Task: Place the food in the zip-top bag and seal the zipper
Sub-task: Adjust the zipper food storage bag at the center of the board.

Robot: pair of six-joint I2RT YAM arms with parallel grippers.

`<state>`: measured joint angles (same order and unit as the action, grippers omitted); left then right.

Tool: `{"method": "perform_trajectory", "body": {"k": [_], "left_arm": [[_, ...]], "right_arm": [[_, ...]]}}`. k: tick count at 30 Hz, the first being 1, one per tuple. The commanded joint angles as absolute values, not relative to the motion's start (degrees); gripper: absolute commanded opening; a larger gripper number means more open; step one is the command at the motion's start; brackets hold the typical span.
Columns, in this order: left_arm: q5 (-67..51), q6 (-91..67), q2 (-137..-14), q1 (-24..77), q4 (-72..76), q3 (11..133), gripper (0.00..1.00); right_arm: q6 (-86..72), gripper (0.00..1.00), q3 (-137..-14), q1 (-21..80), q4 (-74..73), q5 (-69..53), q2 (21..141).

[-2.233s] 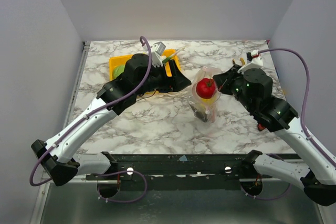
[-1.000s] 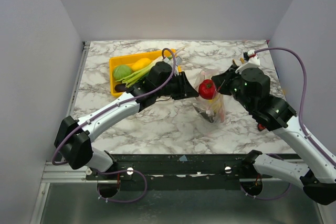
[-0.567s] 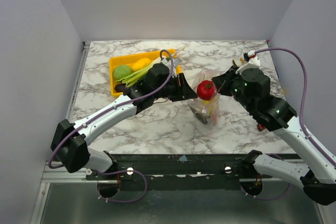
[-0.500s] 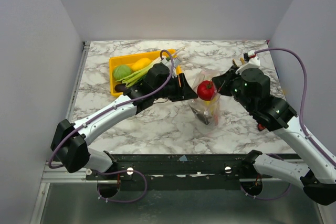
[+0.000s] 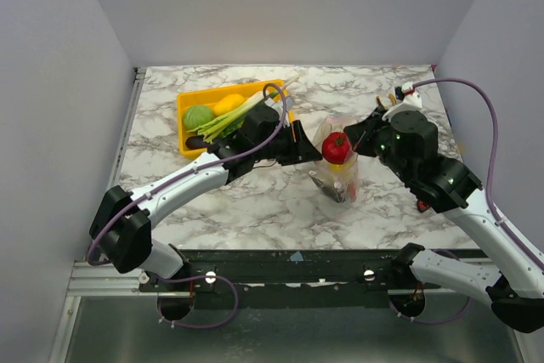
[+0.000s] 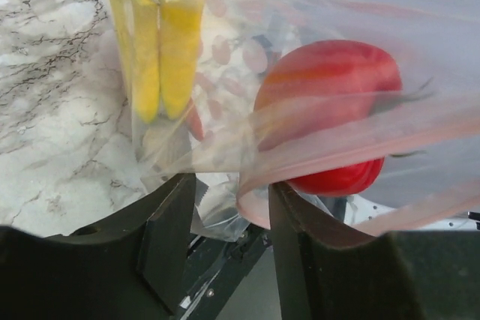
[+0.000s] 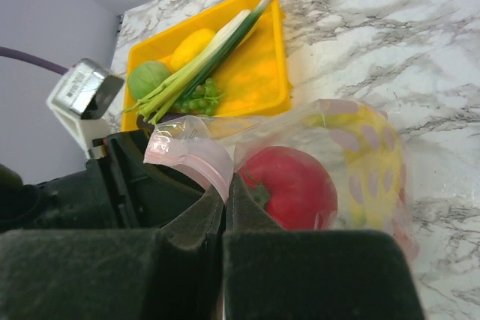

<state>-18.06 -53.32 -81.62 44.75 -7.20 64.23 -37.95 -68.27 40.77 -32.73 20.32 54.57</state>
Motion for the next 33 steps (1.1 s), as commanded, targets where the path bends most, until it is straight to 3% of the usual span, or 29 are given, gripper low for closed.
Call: {"method": "perform_trajectory", "body": {"k": [1,7,9,17,28,33], "left_arm": [[-21.1,-55.4,-84.6,45.3,-3.0,65.7,0.39],[-21.3,-52.1,-82.4,45.9,-4.7,69.5,0.07],[-21.3,-50.2,-80.9,46.2,-5.7,71.2,0.0],[-26.2,-49.2,-78.0,46.5,-7.6,76.5,0.0],[-35.4,-56.1,-85.1,46.9,-1.1,78.9,0.0],[-34.0,-51.1,-85.5,46.3,-7.1,79.4,0.33]], "right_arm": [[-39.1,0.01,-70.7,40.9,-32.2,20.1,53.8],[-37.5,0.01,-71.1,40.9,-35.4,25.2,53.1],[-35.8,0.0,-71.7,40.9,-37.1,28.1,52.6],[-31.3,0.01,-74.3,40.9,-42.1,38.0,50.3],[-28.8,0.01,-81.7,40.9,-47.2,39.0,52.0],[-31.8,0.01,-74.3,40.9,-44.8,35.0,51.0]]}}
